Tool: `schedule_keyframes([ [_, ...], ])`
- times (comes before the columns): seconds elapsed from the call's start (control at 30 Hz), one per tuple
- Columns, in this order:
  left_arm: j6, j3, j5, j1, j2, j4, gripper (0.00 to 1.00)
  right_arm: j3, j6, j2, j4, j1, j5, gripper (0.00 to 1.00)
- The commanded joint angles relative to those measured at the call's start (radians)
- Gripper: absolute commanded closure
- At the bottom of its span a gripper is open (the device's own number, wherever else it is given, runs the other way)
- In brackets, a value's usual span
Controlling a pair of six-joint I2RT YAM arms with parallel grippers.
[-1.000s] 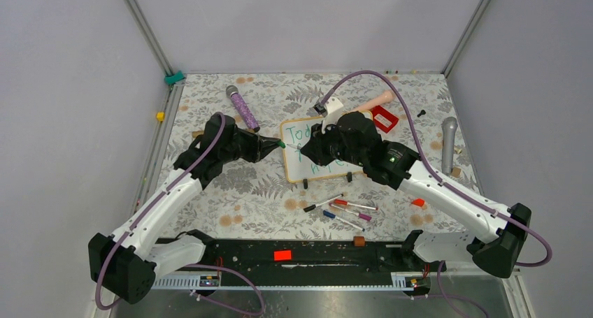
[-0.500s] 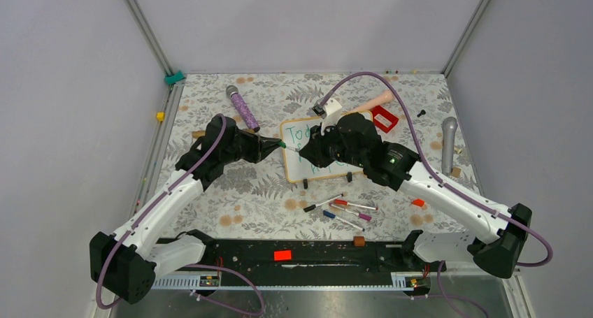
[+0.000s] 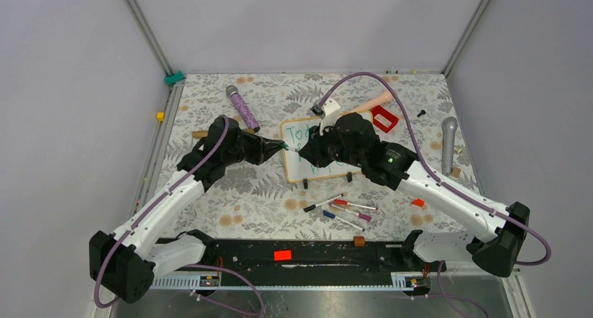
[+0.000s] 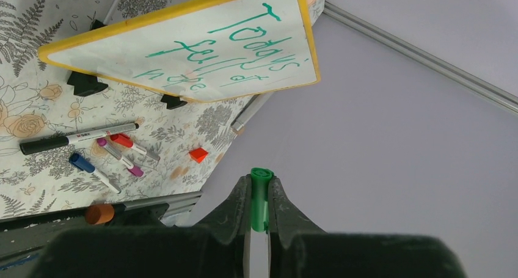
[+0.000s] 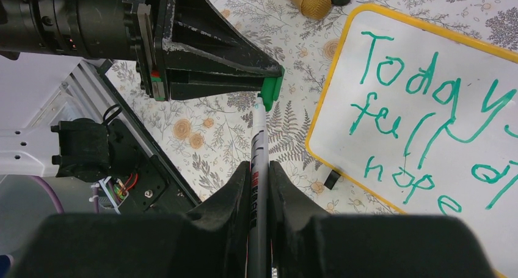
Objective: Write a sentence on the whiteboard
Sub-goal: Insert the whiteboard marker without the cap into the pen cap.
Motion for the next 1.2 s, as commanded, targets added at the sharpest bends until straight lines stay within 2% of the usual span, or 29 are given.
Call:
schedule_keyframes([
  [0.0,-0.180,0.005,0.008,-0.010,-0.032,0.020,1.00,-0.001,0.000,0.009,0.053,0.010,0.017,1.00],
  [0.3,-0.199,-0.005,0.008,-0.010,-0.044,0.030,1.00,-0.011,0.000,0.012,0.055,0.011,0.020,1.00],
  [0.47,-0.257,-0.080,0.003,-0.007,-0.058,0.131,1.00,-0.039,0.000,-0.033,0.043,0.011,0.017,1.00],
  [0.77,-0.247,-0.074,0.006,-0.002,-0.049,0.126,1.00,-0.102,-0.003,-0.105,0.018,0.010,0.051,1.00],
  [1.17,-0.239,-0.076,0.013,-0.002,-0.058,0.115,1.00,-0.038,-0.006,-0.040,0.027,0.011,0.040,1.00],
])
